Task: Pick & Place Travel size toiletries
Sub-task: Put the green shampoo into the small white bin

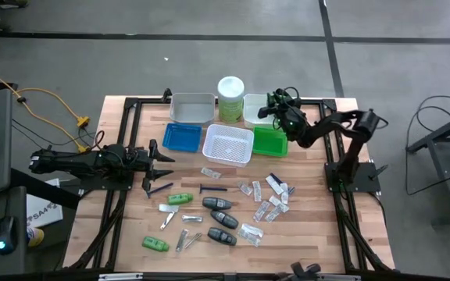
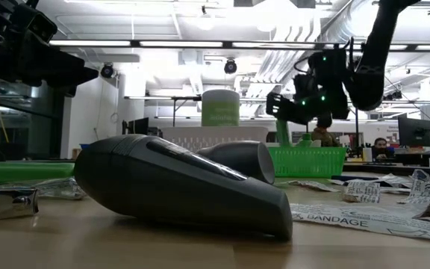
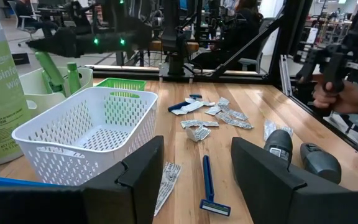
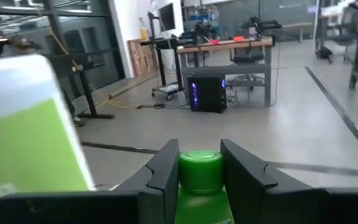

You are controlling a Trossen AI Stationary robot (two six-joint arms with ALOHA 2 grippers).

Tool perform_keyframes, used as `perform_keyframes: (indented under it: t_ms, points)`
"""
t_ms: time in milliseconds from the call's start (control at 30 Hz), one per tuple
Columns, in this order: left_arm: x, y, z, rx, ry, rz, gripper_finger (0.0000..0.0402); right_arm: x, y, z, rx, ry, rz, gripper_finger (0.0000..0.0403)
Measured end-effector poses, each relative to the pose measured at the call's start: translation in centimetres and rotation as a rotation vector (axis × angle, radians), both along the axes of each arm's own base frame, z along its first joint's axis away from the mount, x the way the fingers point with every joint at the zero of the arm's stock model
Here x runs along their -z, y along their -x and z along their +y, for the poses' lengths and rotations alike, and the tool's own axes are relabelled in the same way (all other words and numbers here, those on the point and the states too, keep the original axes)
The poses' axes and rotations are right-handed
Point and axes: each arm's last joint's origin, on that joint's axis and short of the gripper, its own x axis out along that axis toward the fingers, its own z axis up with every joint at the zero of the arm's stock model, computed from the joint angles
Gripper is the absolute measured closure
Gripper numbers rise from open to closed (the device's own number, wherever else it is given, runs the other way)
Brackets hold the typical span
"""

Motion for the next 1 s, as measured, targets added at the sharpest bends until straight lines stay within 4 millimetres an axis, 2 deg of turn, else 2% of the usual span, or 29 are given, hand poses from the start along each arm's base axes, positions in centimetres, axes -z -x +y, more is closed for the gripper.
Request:
perform_keyframes:
  t_ms: [500,1000]
  points:
    - [0.0,0.0,0.0,0.0,0.0,0.0,0.0213,1.4,0.0,-0.2,0.02,-0.087,0.008,0.0311]
    - [0.0,0.0,0.0,0.0,0.0,0.0,0.0213,1.2,-0.9,1.5,0.009,-0.066,0.072,0.0311]
